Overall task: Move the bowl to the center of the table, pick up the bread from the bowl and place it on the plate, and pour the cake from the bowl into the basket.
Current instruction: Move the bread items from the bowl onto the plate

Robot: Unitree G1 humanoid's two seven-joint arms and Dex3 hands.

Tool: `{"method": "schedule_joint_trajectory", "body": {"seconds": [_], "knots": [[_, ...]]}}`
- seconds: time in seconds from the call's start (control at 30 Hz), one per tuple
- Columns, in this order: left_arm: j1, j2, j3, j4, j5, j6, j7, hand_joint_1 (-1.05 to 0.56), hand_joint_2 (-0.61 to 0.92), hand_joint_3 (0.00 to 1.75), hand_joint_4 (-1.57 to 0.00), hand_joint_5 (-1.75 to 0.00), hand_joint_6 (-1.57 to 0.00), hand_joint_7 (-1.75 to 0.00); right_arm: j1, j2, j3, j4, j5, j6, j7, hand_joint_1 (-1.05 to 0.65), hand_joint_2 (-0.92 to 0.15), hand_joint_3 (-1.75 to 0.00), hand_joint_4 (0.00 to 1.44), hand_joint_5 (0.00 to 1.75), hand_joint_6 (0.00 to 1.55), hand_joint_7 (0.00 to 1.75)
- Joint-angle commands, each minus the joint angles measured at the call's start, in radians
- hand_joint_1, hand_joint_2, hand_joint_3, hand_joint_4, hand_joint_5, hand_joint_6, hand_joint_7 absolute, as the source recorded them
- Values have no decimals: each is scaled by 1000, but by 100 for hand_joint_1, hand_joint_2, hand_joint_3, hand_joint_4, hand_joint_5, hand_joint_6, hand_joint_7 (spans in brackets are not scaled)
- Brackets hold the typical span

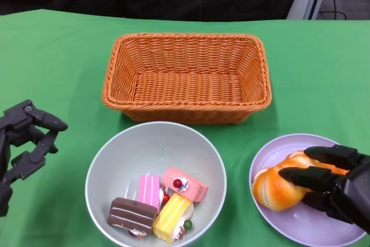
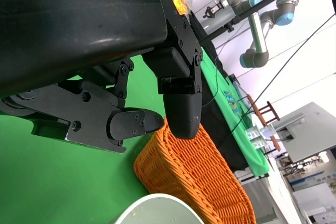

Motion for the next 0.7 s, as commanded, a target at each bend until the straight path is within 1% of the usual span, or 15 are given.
{"method": "schedule_joint_trajectory", "body": {"seconds": [0.03,0.17,0.27,0.3,0.37,0.43,0.5,0.7], "knots": [[-4,27,8,6,-3,-14,6,-5,89,50,-73,-153,-73,-118,34,-5,-22,-18,22,28,33,-9,-81,-1,83,4,96,0],[-4,27,8,6,-4,-13,5,-5,88,50,-74,-153,-73,-118,58,-2,-46,-56,54,32,68,-15,-81,-1,78,1,90,0],[-4,23,7,2,-13,-5,-3,-6,88,51,-74,-153,-73,-119,69,-5,-65,-72,84,17,90,-26,-79,0,73,0,86,0],[-5,22,8,2,-14,-6,-2,-5,88,51,-73,-154,-73,-119,72,-6,-71,-78,92,12,98,-29,-80,-1,70,0,81,0],[-5,22,7,3,-12,-8,0,-5,88,51,-73,-154,-74,-119,78,-3,-83,-87,105,5,109,-32,-80,-1,67,0,78,0],[-3,21,7,-2,-12,-6,1,-5,88,51,-73,-154,-73,-120,87,-4,-95,-108,121,2,131,-37,-80,-1,61,0,73,0],[-4,20,7,-2,-16,-7,-3,-5,88,51,-73,-155,-73,-120,99,-4,-107,-129,140,1,154,-41,-81,-1,58,0,70,0],[-7,25,7,1,-8,-6,2,-5,88,52,-72,-155,-73,-121,119,10,-138,-155,162,1,171,-46,-84,-3,53,0,64,0]]}}
